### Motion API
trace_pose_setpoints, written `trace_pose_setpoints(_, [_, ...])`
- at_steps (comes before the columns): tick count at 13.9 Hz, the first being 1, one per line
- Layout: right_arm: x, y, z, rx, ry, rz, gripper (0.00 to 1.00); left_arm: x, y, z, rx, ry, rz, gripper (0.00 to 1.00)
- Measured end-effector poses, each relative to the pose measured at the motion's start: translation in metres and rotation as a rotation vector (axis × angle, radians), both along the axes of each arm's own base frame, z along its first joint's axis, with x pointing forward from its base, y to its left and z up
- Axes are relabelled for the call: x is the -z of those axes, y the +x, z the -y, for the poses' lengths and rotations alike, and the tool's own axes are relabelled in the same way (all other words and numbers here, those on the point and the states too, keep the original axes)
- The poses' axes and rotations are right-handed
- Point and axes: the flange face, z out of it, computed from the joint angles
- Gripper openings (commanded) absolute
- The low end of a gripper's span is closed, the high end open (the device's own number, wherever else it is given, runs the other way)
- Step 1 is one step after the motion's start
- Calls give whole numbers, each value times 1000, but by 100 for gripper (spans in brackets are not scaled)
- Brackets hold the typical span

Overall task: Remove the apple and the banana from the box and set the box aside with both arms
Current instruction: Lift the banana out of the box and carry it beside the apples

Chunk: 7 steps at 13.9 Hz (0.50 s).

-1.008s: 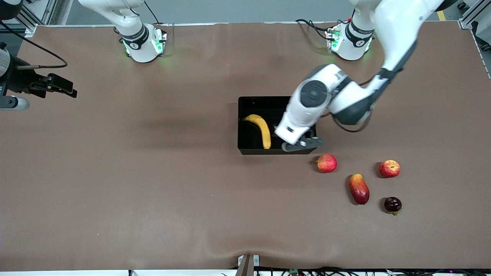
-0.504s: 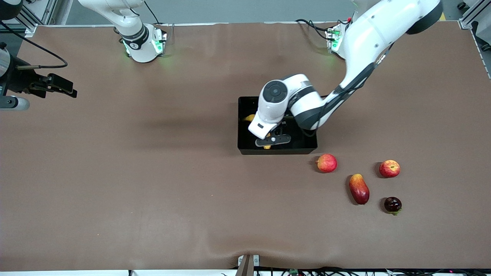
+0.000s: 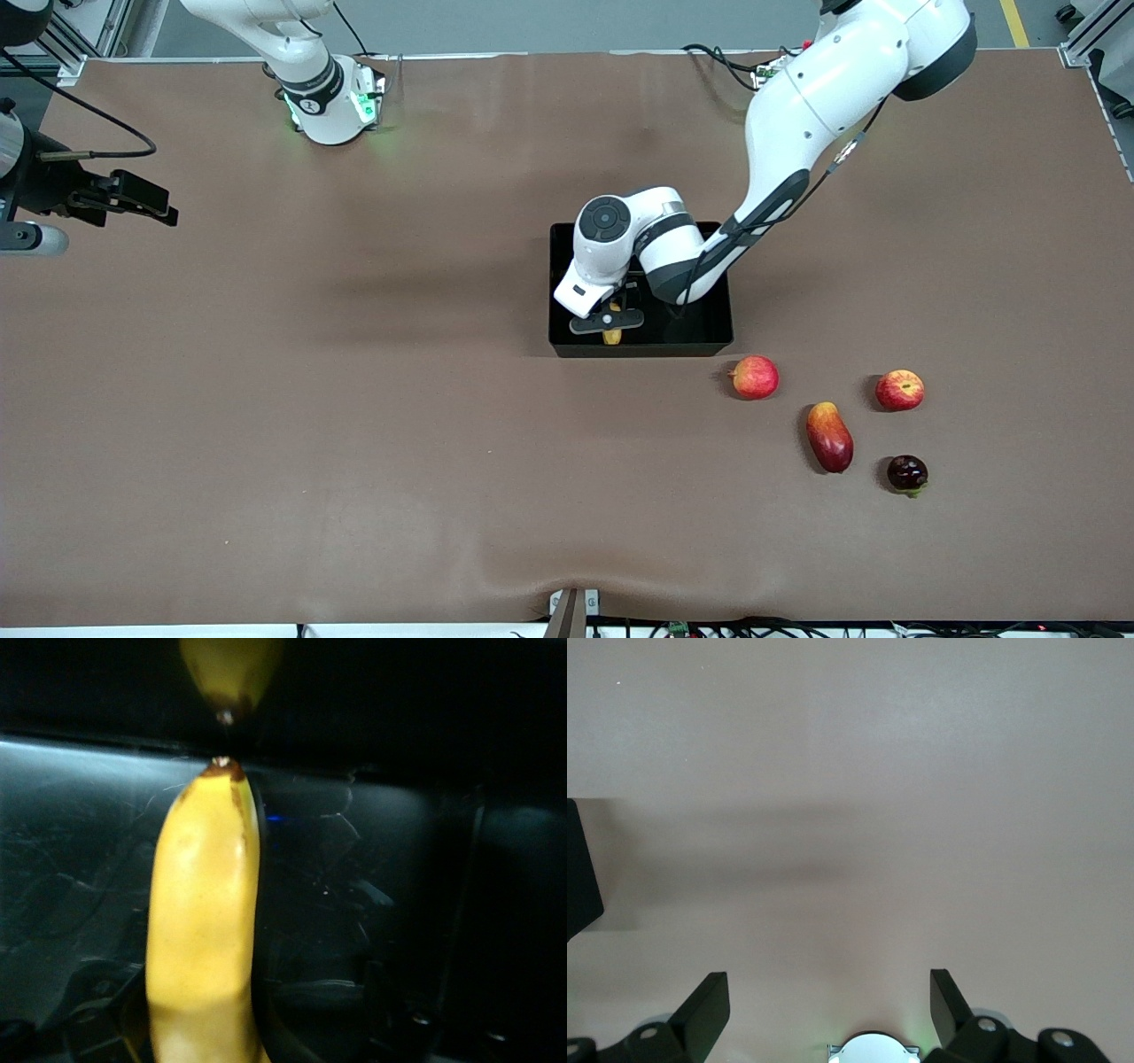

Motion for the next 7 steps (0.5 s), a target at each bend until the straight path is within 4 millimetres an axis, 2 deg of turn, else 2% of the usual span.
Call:
trace_pose_setpoints(1, [0,0,0,0,0,0,100,0,-1,3,5,-1,7,9])
trace_pose_setpoints(2, [0,0,0,0,0,0,100,-3,-1,7,8,-5,13,0])
trace_pose_setpoints(5, [0,0,0,0,0,0,100,-11,3,8,11,-9,32,0])
trace_pose_setpoints(7, [0,0,0,0,0,0,100,-30,15,9,1,-21,65,0])
